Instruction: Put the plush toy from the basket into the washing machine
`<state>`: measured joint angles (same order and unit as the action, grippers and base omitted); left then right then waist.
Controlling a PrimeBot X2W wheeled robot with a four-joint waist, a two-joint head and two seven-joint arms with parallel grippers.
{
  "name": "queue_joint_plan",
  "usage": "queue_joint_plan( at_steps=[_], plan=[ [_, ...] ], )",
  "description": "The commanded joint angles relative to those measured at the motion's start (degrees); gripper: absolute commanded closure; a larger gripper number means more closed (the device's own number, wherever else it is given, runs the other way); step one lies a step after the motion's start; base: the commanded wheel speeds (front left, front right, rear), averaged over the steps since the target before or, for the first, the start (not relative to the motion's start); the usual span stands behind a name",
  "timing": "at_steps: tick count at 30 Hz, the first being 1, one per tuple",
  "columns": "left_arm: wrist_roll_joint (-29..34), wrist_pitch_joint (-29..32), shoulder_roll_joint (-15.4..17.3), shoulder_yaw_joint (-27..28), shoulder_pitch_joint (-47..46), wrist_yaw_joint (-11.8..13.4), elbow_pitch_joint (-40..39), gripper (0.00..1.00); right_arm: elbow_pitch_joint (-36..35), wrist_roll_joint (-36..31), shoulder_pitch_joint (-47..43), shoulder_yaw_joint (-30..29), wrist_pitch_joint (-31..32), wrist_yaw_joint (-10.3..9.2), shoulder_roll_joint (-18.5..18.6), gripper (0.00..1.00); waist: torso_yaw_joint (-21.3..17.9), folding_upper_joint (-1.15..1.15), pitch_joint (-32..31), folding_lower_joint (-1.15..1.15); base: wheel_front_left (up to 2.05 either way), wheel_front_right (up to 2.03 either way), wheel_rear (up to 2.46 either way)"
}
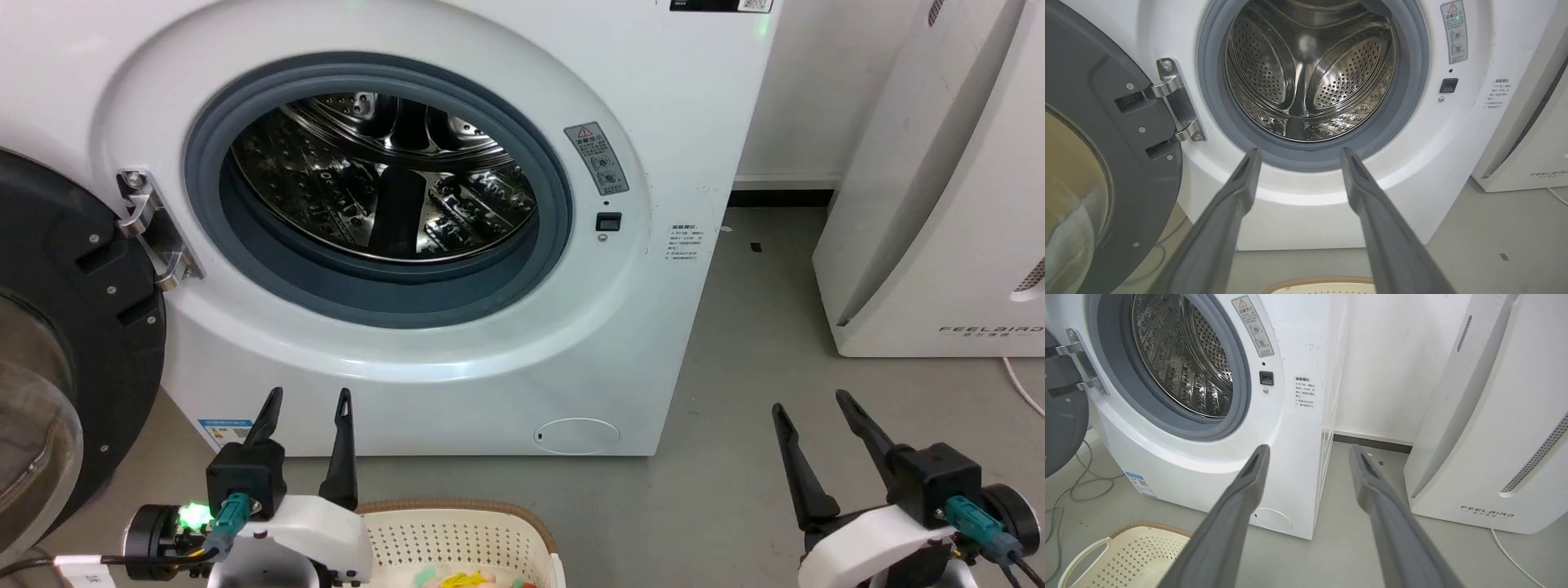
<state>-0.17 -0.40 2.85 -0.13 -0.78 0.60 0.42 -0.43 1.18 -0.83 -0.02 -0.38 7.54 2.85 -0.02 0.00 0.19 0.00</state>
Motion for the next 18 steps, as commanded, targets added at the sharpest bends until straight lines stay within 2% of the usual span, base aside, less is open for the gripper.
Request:
queue_joint_plan(
  at_steps=[1, 18],
  plan=[
    [-0.4, -0.7, 0.0, -0.2, -0.3, 0.4, 0.3, 0.0, -0.6, 0.9, 0.1, -0.2, -0.8, 0.0, 0.0, 0.0, 0.0, 0.0, 0.1, 0.0, 0.0, 0.0, 0.0],
    [-0.7, -2.6, 0.0, -1.5, -3.1, -0.8, 6.1, 0.0, -2.2, 3.2, 1.1, -0.1, -2.7, -0.01, 0.0, 0.0, -0.4, 0.0, 2.5, 0.0, 0.0, 0.0, 0.0]
  ],
)
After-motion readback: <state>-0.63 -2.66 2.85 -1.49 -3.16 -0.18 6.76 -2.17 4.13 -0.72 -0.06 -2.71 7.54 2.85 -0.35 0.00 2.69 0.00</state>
